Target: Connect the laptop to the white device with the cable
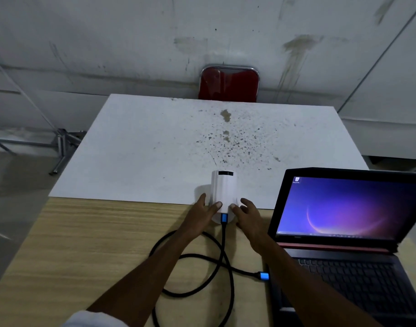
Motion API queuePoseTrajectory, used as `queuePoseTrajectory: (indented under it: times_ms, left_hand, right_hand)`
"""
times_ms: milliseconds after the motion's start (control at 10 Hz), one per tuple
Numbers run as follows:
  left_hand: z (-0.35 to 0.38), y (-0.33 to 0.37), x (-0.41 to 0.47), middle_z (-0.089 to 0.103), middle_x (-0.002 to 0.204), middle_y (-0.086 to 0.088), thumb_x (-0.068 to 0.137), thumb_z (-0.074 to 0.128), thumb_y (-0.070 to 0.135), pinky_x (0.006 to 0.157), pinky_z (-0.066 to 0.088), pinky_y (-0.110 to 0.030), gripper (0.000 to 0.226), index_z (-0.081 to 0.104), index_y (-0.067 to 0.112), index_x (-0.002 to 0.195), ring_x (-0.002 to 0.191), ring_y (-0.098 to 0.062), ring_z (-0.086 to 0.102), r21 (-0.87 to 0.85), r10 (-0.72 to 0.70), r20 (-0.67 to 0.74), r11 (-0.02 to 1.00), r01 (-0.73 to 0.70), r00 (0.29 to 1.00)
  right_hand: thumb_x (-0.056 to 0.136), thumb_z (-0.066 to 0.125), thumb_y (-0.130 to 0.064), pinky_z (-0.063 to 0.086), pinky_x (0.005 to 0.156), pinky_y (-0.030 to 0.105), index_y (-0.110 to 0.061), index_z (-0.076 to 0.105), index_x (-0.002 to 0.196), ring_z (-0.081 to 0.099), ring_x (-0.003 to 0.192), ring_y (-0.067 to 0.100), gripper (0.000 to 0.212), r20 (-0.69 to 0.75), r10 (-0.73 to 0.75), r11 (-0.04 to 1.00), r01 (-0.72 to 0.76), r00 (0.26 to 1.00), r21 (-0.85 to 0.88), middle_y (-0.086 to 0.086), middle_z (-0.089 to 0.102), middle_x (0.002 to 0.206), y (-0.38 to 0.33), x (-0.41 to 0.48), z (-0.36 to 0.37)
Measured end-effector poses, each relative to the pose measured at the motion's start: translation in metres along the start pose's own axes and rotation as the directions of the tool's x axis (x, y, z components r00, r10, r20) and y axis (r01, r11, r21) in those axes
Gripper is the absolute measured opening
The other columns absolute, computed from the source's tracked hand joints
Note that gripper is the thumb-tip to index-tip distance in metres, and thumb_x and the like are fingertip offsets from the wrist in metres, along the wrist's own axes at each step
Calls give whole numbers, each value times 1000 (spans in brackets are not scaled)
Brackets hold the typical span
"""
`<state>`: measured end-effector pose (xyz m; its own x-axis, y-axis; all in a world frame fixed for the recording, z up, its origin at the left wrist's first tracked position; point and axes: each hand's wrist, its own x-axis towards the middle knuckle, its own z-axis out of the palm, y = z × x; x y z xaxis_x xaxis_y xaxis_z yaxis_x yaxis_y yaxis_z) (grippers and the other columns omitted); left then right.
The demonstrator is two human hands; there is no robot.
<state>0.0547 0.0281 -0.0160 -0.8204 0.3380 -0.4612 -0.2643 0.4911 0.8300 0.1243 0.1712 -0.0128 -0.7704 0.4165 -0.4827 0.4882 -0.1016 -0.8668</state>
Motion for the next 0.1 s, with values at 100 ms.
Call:
queuePoseTrajectory:
  times_ms: [100]
  left_hand:
    - [-3,-1,-6,37,155,-13,91,55,54,91,38,-25,82,18,17,154,137,-26,44,-3,-10,-22,1000,10,1000]
  right_hand:
    - [92,61,-36,44,108,48,-15,33,148,48,130,28,67,-28,3,999,-4,1000,-36,16,44,148,-2,-8,0]
